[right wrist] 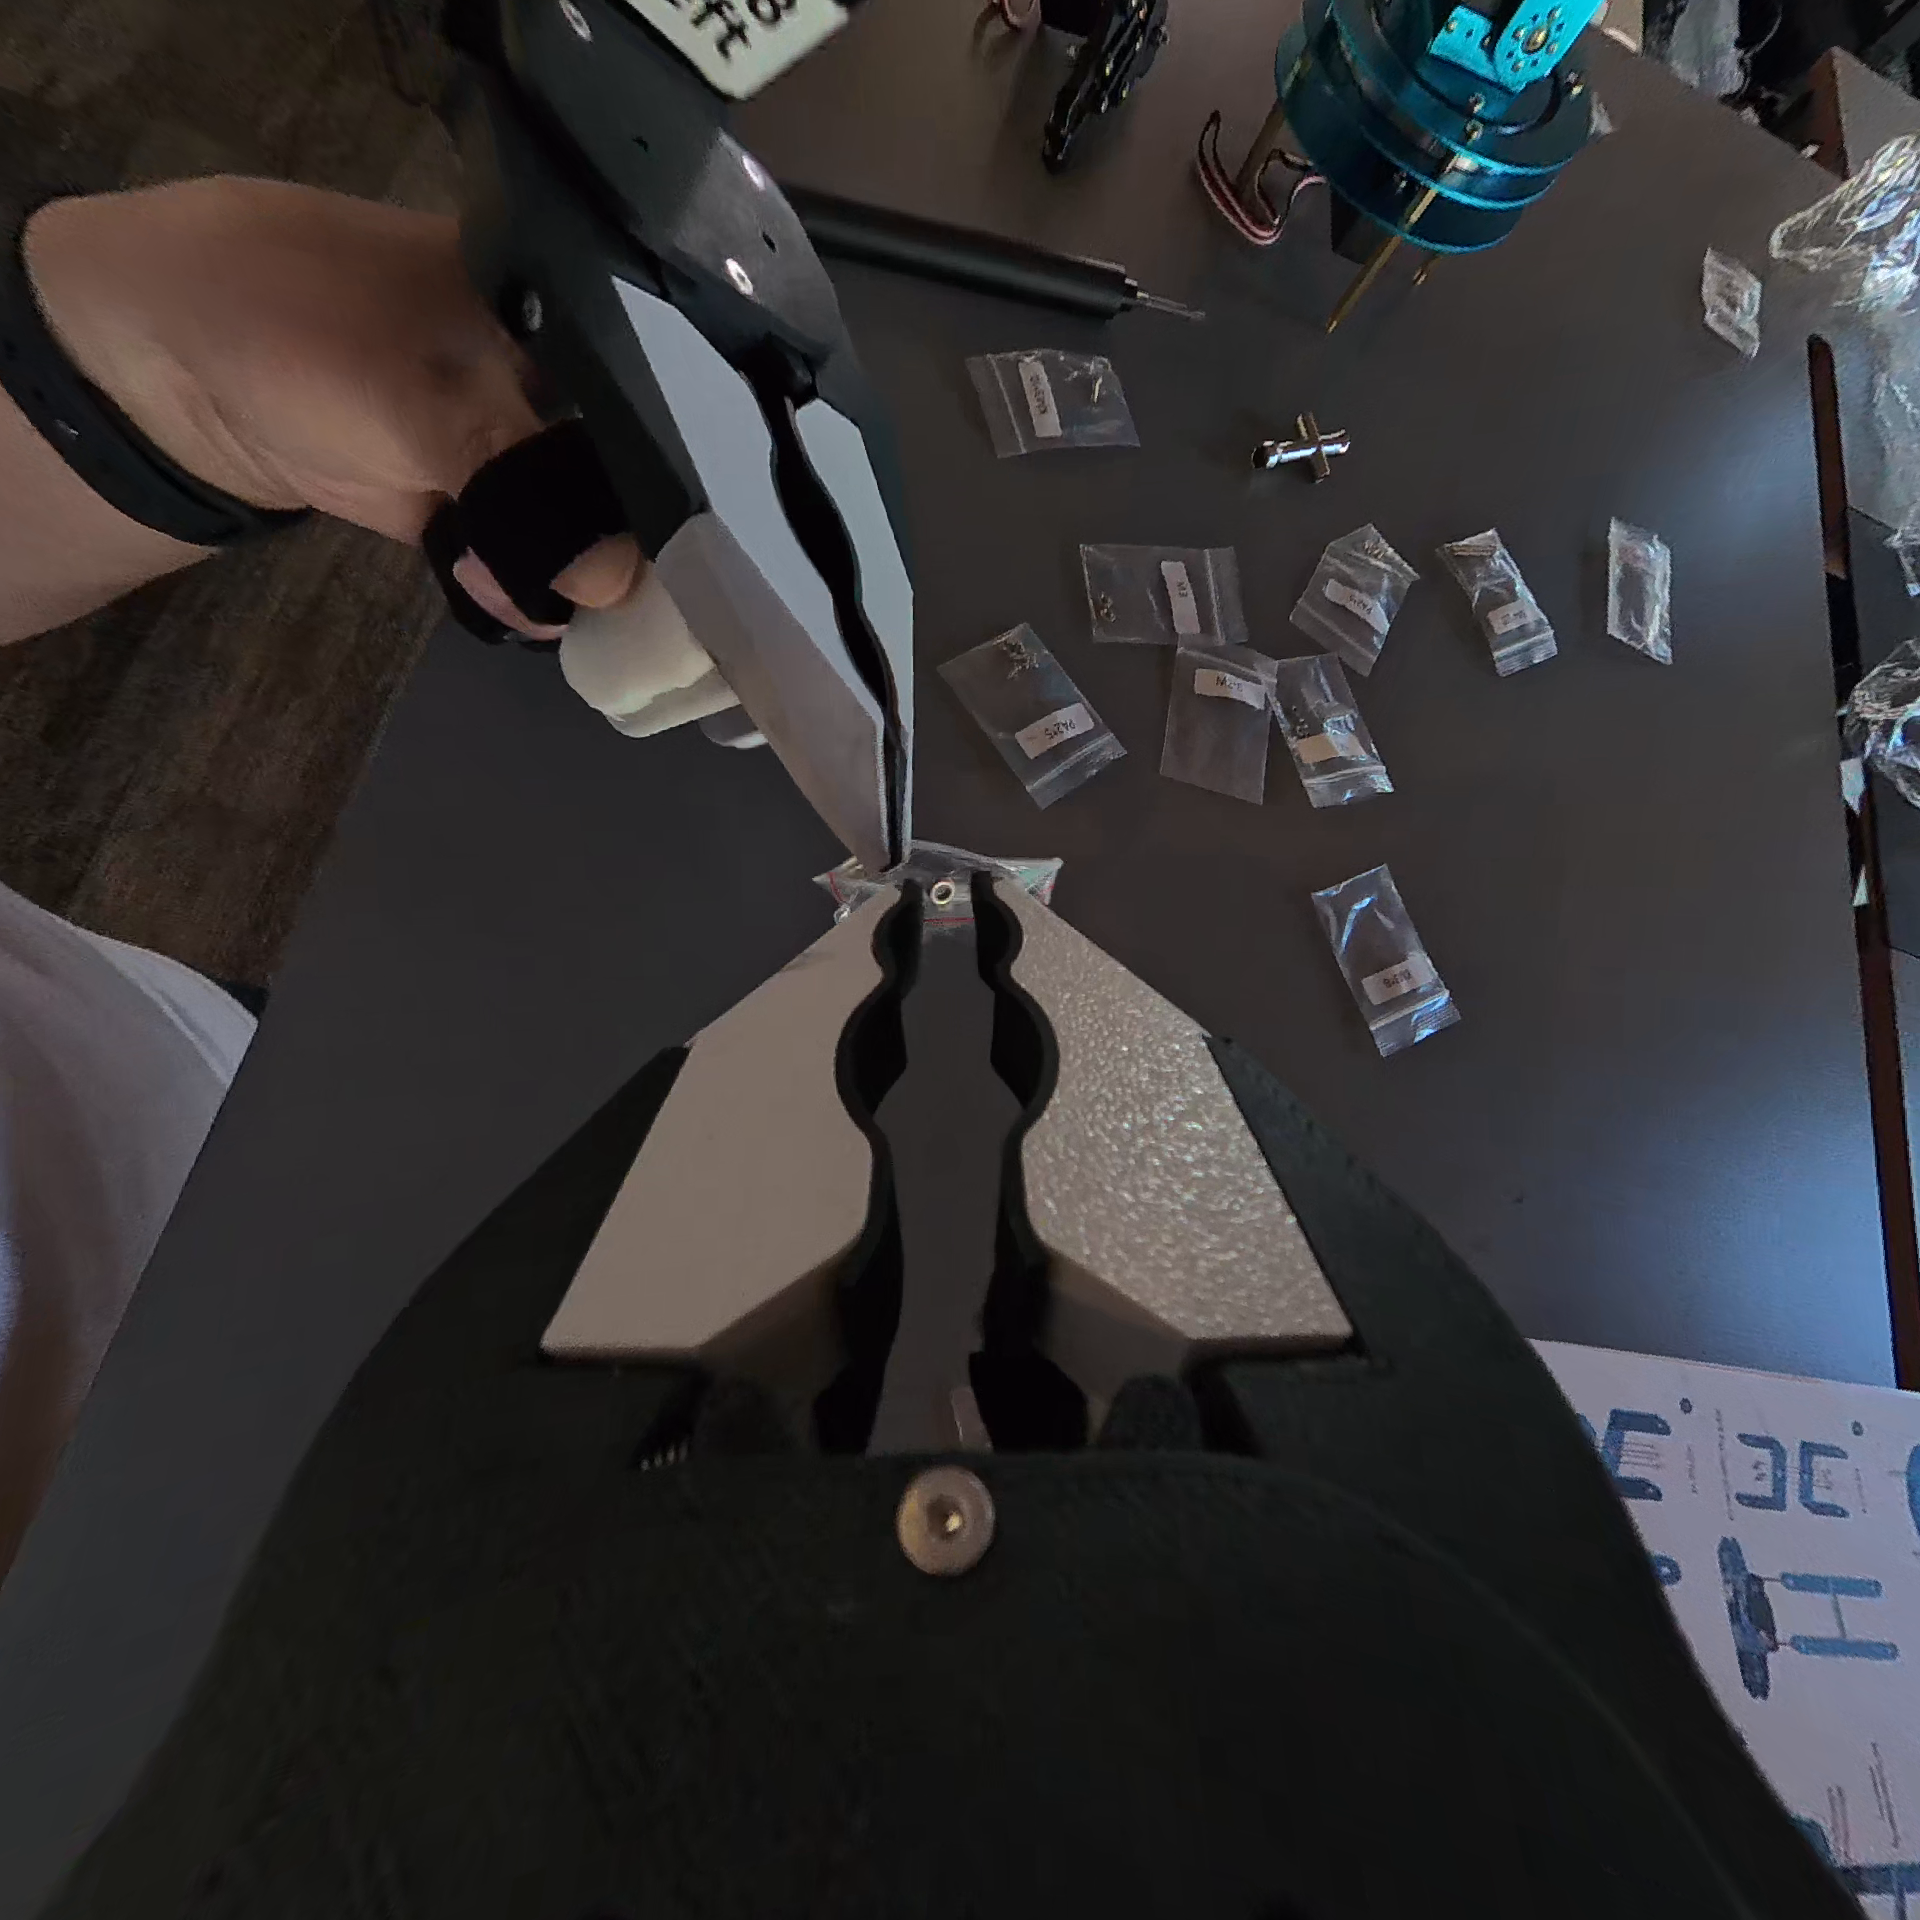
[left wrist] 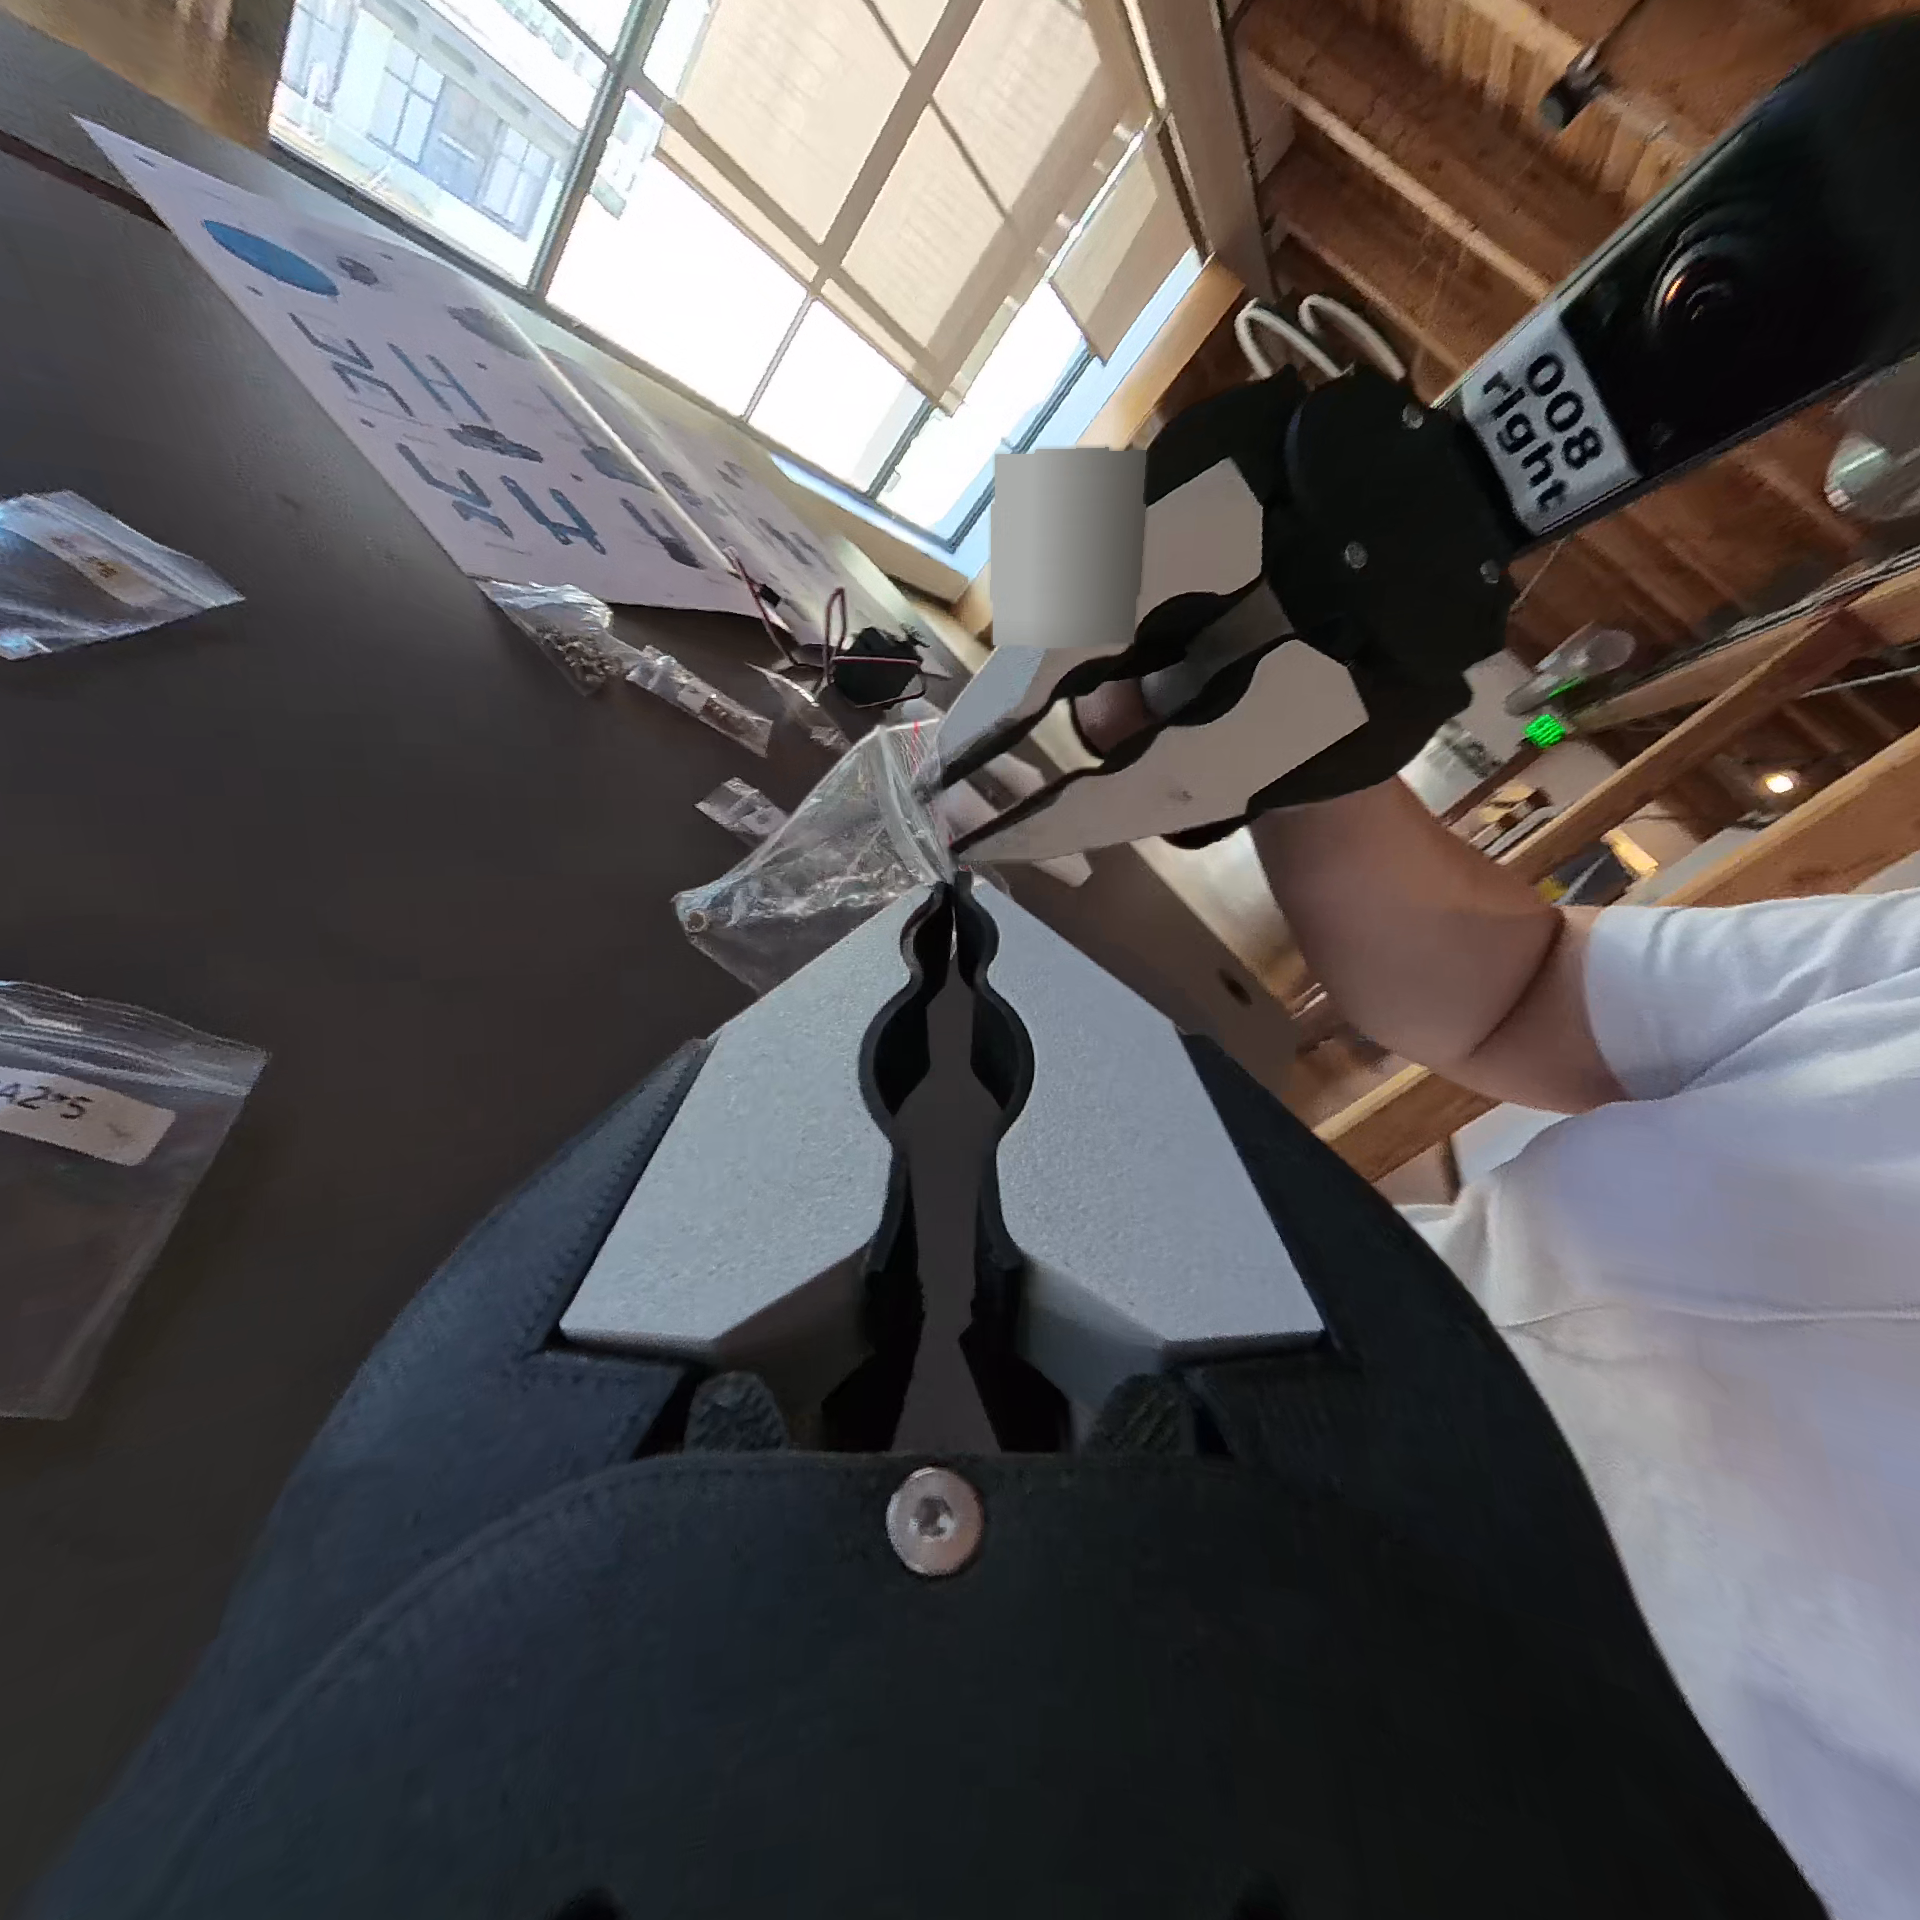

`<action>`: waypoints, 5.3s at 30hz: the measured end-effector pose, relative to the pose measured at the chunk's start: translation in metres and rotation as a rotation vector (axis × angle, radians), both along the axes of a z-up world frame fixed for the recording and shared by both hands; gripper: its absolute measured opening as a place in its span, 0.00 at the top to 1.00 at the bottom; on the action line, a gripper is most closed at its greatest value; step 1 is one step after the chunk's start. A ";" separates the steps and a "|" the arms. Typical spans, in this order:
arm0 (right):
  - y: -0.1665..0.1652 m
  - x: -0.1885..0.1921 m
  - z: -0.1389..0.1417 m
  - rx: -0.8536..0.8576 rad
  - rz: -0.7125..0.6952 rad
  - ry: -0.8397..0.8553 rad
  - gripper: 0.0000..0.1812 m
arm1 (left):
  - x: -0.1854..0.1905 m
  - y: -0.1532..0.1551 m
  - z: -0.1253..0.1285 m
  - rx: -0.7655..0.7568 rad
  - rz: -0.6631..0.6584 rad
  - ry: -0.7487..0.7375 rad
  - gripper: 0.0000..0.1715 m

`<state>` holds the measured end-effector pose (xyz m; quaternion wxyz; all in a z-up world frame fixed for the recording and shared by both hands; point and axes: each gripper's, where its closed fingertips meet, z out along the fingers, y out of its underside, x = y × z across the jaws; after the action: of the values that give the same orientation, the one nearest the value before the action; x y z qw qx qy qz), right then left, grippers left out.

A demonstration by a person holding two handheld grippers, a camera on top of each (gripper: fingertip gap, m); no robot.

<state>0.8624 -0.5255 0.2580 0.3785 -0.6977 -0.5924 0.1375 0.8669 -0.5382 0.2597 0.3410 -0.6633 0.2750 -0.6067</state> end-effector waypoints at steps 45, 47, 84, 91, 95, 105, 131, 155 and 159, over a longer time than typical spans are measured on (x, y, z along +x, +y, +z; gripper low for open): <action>-0.057 0.059 0.011 -0.081 0.291 -0.301 1.00 | 0.042 -0.028 0.021 -0.006 -0.087 -0.043 0.86; -0.059 0.067 0.019 -0.100 0.269 -0.278 1.00 | 0.044 -0.034 0.024 0.057 -0.114 -0.046 0.79; -0.225 0.276 0.091 -0.258 0.711 -0.088 1.00 | 0.282 -0.224 0.093 0.321 -0.596 -0.410 0.83; -0.222 0.285 0.091 -0.223 0.734 -0.073 1.00 | 0.297 -0.219 0.091 0.287 -0.515 -0.404 0.76; -0.220 0.288 0.083 -0.180 0.740 -0.096 1.00 | 0.305 -0.219 0.086 0.251 -0.499 -0.413 0.81; -0.208 0.302 0.079 -0.090 0.717 -0.133 1.00 | 0.308 -0.212 0.086 0.161 -0.431 -0.465 0.66; -0.202 0.307 0.071 0.024 0.716 -0.142 1.00 | 0.318 -0.199 0.074 0.308 -0.303 -0.269 0.77; -0.204 0.318 0.064 0.012 0.585 0.059 1.00 | 0.300 -0.200 0.086 0.608 -0.137 -0.163 0.80; -0.195 0.320 0.052 0.052 0.491 0.107 1.00 | 0.307 -0.196 0.083 0.485 -0.229 -0.118 0.72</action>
<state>1.1819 -0.7208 0.3098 0.3822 -0.5147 -0.7267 0.2469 1.1741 -0.7337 0.3425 0.4344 -0.4902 0.4651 -0.5956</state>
